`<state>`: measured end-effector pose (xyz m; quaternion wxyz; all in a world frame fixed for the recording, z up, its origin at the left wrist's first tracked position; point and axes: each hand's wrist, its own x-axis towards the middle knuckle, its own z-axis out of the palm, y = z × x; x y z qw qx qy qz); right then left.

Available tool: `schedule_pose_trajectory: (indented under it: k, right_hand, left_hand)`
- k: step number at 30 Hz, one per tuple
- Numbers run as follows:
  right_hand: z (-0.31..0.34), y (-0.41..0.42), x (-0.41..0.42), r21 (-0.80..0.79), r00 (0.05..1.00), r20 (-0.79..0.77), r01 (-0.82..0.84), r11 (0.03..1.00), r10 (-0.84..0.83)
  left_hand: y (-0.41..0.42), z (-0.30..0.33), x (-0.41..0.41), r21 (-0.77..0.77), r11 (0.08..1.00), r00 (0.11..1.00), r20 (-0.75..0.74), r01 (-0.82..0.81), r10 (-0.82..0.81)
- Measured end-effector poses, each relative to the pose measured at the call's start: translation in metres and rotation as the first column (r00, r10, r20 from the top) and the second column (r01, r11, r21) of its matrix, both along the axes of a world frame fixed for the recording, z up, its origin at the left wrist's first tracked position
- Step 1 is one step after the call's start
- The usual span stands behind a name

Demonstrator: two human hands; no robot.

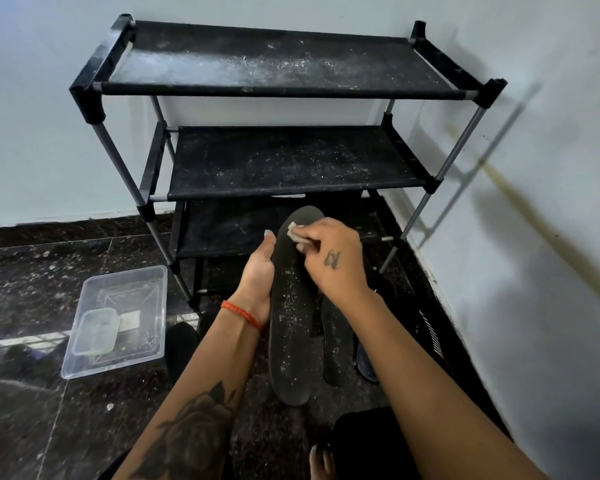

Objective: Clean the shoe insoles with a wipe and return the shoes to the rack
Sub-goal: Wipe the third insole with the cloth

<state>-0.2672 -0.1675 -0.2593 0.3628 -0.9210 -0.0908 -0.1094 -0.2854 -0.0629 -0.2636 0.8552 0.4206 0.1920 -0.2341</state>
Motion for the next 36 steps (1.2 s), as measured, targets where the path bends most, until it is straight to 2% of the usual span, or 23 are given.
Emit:
schedule_pose_trajectory:
  k: [4, 6, 8, 9, 11, 13, 14, 19, 22, 25, 28, 30, 31, 33, 35, 36]
  right_hand:
    - [0.003, 0.006, -0.014, 0.097, 0.972, 0.026, -0.234, 0.967, 0.232]
    - [0.01, -0.004, -0.016, 0.106, 0.939, -0.05, -0.334, 0.937, 0.34]
    - [0.015, -0.019, -0.014, 0.056, 0.913, -0.147, -0.376, 0.925, 0.38]
    - [0.016, -0.025, -0.011, 0.028, 0.929, -0.137, -0.342, 0.939, 0.343]
    - [0.014, -0.035, -0.004, 0.061, 0.989, 0.042, -0.144, 0.988, 0.142]
    - [0.012, -0.039, 0.005, 0.16, 0.978, 0.195, 0.047, 0.986, -0.078]
    - [0.011, -0.039, 0.009, 0.177, 0.97, 0.206, 0.096, 0.979, -0.133]
    - [-0.005, -0.027, 0.022, 0.056, 0.994, 0.021, 0.107, 0.993, -0.108]
    - [-0.007, -0.027, 0.021, 0.11, 0.999, -0.005, 0.051, 0.993, -0.05]
    - [-0.001, -0.028, 0.011, 0.197, 0.995, -0.041, -0.08, 0.977, 0.09]
    - [0.007, -0.032, 0.001, 0.182, 0.93, -0.226, -0.251, 0.951, 0.289]
    - [0.012, -0.041, 0.0, 0.243, 0.879, -0.316, -0.288, 0.926, 0.356]
    - [0.013, -0.044, 0.0, 0.265, 0.896, -0.296, -0.256, 0.929, 0.331]
    - [0.013, -0.047, 0.005, 0.264, 0.98, -0.129, -0.111, 0.958, 0.149]
    - [0.01, -0.044, 0.011, 0.254, 0.999, 0.021, 0.037, 0.966, -0.044]
    - [0.008, -0.04, 0.014, 0.235, 0.995, 0.041, 0.077, 0.969, -0.089]
  left_hand:
    - [0.008, -0.002, 0.001, 0.021, 0.999, 0.999, -0.007, -0.046, 0.046]
    - [0.008, 0.002, 0.0, -0.006, 0.999, 0.999, -0.033, -0.032, 0.031]
    - [0.007, 0.005, -0.001, -0.024, 0.999, 0.998, -0.045, -0.037, 0.036]
    - [0.006, 0.005, 0.0, -0.028, 0.999, 0.998, -0.041, -0.046, 0.044]
    - [0.004, 0.006, 0.0, -0.057, 0.997, 0.998, -0.044, -0.046, 0.044]
    - [0.001, 0.007, 0.001, -0.075, 0.996, 0.998, -0.057, -0.042, 0.038]
    - [0.0, 0.006, 0.001, -0.072, 0.997, 0.998, -0.061, -0.034, 0.029]
    - [-0.004, -0.001, 0.004, -0.063, 0.998, 0.997, -0.08, -0.004, -0.001]
    - [-0.001, -0.007, 0.005, -0.056, 0.998, 0.996, -0.084, -0.01, 0.005]
    - [0.003, -0.009, 0.007, -0.059, 0.998, 0.998, -0.057, 0.008, -0.011]
    - [0.005, -0.008, 0.006, -0.023, 1.0, 1.0, -0.021, 0.015, -0.016]
    - [0.004, -0.007, 0.005, -0.007, 1.0, 1.0, -0.018, 0.013, -0.013]
    - [0.003, -0.006, 0.005, -0.02, 1.0, 0.999, -0.029, 0.012, -0.013]
    - [0.002, -0.005, 0.006, -0.064, 0.998, 0.999, -0.052, 0.008, -0.011]
    - [0.001, -0.005, 0.006, -0.085, 0.996, 0.999, -0.048, 0.011, -0.015]
    - [0.0, -0.005, 0.005, -0.088, 0.996, 0.999, -0.046, 0.017, -0.021]
